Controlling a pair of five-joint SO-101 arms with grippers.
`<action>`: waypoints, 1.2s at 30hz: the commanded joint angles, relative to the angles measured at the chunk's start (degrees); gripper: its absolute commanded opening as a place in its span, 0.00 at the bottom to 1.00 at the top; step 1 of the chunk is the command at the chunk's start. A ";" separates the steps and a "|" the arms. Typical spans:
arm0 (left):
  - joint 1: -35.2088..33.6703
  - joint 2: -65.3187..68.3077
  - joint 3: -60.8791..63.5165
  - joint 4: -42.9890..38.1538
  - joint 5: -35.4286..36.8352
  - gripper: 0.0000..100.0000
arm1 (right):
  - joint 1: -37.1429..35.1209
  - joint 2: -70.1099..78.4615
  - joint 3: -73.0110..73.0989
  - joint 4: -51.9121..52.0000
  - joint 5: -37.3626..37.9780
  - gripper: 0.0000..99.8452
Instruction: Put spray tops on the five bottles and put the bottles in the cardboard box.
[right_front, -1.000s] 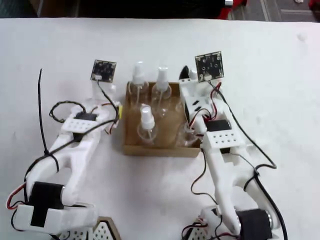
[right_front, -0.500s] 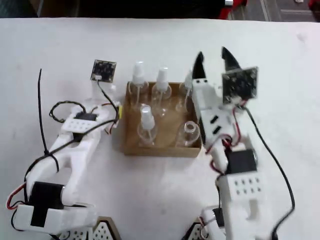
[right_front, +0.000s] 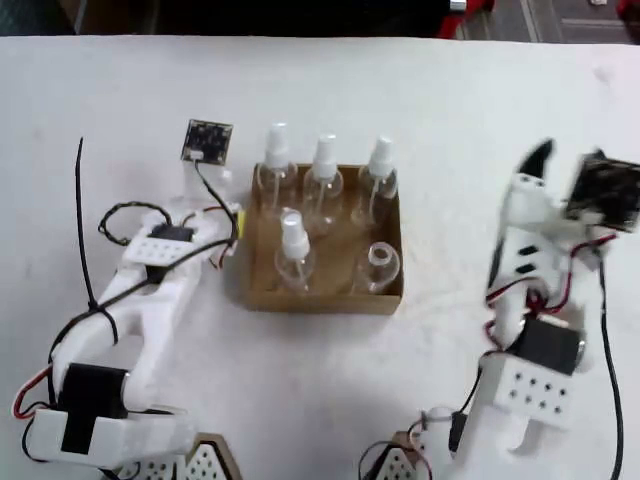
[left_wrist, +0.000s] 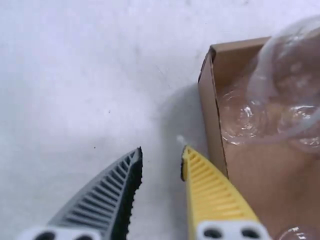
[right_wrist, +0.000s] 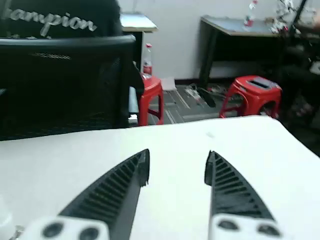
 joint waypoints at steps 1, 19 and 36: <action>0.75 -1.19 -0.18 -1.41 -0.79 0.12 | 8.57 6.73 -4.13 1.45 -10.46 0.16; 0.75 -1.19 -0.18 -1.41 -0.79 0.12 | 16.75 42.15 -25.93 33.27 -24.18 0.16; 0.75 -1.19 -0.18 -1.41 -0.79 0.12 | 16.92 64.13 -28.40 28.62 -36.92 0.16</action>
